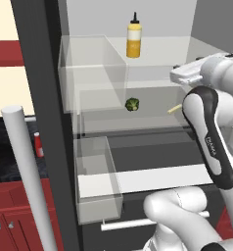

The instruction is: Place the ketchup and mustard from the counter to the top shelf of the fridge. If the existing items in the fridge are on the top shelf, move them to other shelves.

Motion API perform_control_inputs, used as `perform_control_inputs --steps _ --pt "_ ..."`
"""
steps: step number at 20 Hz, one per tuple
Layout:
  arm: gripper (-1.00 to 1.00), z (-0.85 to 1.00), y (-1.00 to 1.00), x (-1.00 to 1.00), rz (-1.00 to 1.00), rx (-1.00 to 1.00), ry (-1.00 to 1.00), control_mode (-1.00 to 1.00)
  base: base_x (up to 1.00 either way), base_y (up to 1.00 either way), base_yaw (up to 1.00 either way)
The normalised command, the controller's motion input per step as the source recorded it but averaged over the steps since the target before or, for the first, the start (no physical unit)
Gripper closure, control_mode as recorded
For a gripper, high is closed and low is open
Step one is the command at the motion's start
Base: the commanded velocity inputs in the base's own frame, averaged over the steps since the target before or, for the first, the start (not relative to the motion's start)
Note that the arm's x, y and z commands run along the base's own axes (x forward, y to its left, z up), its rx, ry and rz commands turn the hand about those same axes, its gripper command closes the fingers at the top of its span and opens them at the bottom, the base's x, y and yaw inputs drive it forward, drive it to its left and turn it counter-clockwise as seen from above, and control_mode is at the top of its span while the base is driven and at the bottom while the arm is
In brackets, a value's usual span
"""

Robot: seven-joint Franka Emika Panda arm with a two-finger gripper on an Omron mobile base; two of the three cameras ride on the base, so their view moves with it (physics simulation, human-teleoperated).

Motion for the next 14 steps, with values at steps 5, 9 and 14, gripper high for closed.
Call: perform_control_inputs --steps 5,9,14 --pt "-1.0 -0.08 -0.11 -1.0 0.0 -0.21 0.29 -1.0 0.0 0.0 0.0" --pt "-1.0 -0.62 0.02 -1.0 0.0 -0.28 0.42 -1.0 0.0 0.0 0.0" --pt "-1.0 -0.89 0.34 -1.0 -0.07 -0.27 0.57 -1.0 0.0 0.0 0.0"
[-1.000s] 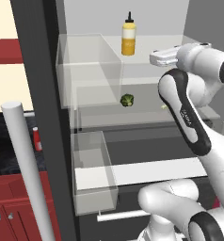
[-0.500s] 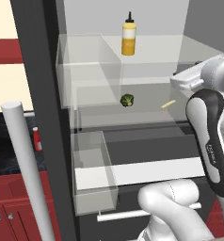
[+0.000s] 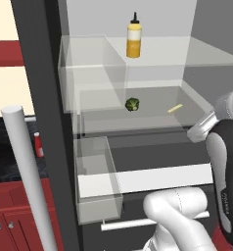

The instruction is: Place the ketchup and mustard from the counter to the top shelf of the fridge. If the existing items in the fridge are on the top shelf, move them to other shelves.

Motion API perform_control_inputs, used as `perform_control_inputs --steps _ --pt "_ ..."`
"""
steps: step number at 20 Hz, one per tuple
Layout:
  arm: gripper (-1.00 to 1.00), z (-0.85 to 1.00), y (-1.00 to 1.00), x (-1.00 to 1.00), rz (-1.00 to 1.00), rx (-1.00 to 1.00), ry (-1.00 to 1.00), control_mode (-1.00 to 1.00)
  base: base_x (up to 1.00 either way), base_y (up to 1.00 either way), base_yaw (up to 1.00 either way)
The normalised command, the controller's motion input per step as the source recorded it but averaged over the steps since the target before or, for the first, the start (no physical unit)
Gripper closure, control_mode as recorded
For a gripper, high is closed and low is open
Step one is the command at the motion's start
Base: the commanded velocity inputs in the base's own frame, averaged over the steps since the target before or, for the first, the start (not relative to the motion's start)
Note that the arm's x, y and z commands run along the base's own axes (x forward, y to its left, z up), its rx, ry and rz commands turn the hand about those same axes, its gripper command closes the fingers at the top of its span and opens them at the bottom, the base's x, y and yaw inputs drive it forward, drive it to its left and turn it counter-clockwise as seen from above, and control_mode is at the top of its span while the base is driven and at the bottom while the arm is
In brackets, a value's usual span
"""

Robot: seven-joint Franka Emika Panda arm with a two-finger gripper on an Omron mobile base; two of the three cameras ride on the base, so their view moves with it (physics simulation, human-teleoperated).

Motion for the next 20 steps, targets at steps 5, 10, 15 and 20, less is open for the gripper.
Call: perform_control_inputs --steps 5,10,15,20 --pt "-1.0 -0.46 0.27 -0.34 -0.06 -0.06 0.13 -1.0 0.0 0.0 0.0" --pt "-1.0 -0.2 0.07 0.0 -0.11 0.0 0.0 -1.0 0.0 0.0 0.0" --pt "-1.0 0.0 -0.02 -0.15 0.0 0.01 -0.07 -1.0 0.0 0.0 0.0" --pt "-1.0 0.0 -0.02 -0.41 0.0 0.06 -0.3 -1.0 0.0 0.0 0.0"
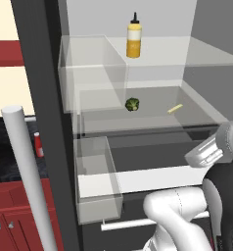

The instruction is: Place the ketchup and mustard from the counter to the top shelf of the fridge. If the existing items in the fridge are on the top shelf, move them to other shelves.

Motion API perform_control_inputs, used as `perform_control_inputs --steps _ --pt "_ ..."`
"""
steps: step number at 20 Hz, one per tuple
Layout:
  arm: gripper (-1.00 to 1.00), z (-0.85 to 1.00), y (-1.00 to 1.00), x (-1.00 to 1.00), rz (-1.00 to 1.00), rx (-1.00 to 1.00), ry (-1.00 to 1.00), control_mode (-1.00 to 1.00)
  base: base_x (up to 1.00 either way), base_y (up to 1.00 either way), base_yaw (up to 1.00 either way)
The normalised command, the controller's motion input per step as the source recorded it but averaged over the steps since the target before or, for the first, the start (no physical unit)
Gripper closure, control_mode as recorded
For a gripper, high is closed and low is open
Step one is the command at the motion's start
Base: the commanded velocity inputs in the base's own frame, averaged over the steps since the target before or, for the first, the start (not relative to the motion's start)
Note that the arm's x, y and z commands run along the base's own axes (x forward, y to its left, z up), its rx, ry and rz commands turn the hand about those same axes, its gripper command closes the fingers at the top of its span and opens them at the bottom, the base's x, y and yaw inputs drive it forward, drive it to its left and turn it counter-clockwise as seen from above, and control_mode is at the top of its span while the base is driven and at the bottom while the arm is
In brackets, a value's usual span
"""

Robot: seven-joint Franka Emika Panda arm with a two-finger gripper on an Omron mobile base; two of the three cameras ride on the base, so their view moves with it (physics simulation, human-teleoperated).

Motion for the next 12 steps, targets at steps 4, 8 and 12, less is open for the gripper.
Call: perform_control_inputs --steps 4,8,12 --pt "-1.0 0.0 0.0 -0.31 0.0 0.0 -0.07 1.0 -0.25 -0.04 0.01" --pt "-1.0 0.0 0.0 0.0 0.0 0.0 0.0 1.0 -1.0 -0.11 0.07" --pt "-1.0 0.0 0.0 0.0 0.0 0.0 0.0 1.0 -1.0 0.01 0.31"
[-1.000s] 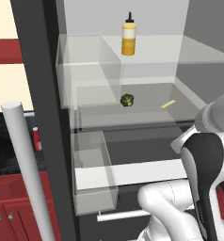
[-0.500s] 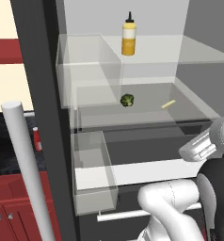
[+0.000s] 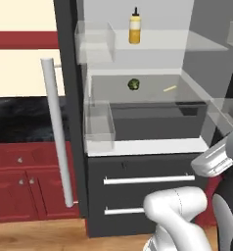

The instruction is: Place the ketchup and mustard from the counter to the top shelf of the fridge. If the existing items in the fridge are on the top shelf, move them to other shelves.

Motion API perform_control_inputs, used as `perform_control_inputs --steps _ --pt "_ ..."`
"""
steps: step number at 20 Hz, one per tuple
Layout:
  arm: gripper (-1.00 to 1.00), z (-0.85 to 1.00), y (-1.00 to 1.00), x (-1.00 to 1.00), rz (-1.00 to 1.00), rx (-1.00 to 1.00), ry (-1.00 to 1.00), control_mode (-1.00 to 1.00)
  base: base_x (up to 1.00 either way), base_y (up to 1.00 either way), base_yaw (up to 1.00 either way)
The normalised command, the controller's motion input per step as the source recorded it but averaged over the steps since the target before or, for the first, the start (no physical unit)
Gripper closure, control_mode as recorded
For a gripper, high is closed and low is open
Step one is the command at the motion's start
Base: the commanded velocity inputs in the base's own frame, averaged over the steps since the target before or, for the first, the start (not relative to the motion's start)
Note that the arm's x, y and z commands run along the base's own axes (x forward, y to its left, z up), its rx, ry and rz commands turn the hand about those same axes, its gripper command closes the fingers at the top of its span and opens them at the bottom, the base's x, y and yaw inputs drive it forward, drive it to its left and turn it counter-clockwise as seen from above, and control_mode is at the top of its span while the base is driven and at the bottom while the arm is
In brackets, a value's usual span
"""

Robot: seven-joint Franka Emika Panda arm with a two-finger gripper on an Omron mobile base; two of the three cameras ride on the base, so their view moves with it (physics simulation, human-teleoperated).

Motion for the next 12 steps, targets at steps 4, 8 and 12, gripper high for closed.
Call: perform_control_inputs --steps 4,8,12 --pt "-1.0 0.0 0.0 0.0 0.0 0.0 0.0 1.0 -0.86 0.64 0.7" --pt "-1.0 0.0 0.0 0.0 0.0 0.0 0.0 1.0 -0.38 1.0 0.6" --pt "-1.0 0.0 0.0 0.0 0.0 0.0 0.0 1.0 0.05 1.0 0.34"
